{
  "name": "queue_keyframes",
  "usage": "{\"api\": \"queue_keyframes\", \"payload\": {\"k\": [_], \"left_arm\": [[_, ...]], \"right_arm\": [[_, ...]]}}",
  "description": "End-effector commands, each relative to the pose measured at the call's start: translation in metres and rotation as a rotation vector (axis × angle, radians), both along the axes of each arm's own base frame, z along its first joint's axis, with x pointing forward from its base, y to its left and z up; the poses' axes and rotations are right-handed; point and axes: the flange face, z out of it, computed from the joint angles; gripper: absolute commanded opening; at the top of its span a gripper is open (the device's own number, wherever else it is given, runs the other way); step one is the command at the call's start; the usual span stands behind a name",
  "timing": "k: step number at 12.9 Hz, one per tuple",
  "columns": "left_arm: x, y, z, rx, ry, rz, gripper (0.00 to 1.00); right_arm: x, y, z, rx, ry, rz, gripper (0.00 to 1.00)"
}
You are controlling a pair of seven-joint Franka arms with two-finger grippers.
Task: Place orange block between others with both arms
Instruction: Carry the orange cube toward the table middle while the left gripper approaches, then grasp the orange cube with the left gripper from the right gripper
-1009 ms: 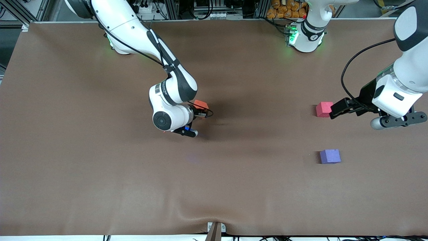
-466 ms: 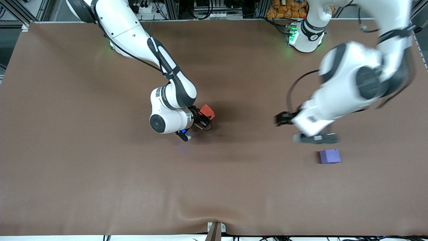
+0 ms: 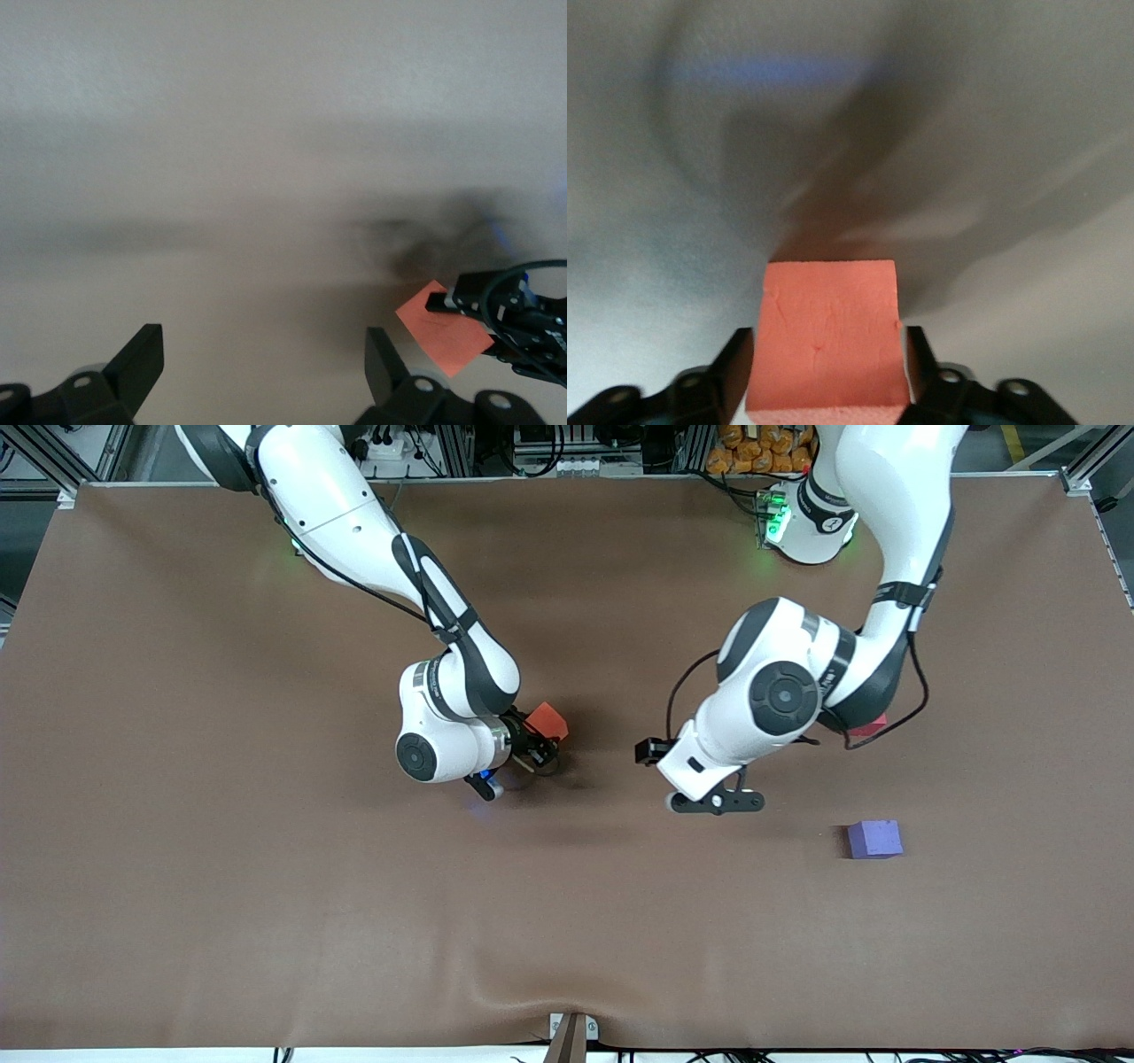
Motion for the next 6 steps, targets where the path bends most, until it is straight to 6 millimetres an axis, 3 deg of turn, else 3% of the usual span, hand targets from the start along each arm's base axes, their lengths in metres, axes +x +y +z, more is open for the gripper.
{"api": "queue_keyframes", "payload": {"k": [1,4,6], "left_arm": [[0.000,-0.003,0.002,-0.016,0.001,0.026,1.00],[-0.002,0.003,-0.006,-0.005,0.018,0.035,1.00],[-0.004,0.001,-0.017,-0.008,0.010,0.046,1.00]], "right_arm": [[0.018,-0.012,0.014,0.021,-0.022,-0.030,1.00],[0.057,-0.055,0.056,0.029,-0.082,-0.001,1.00],[0.068,-0.072,0.107,-0.025,-0.211,0.195,1.00]]}}
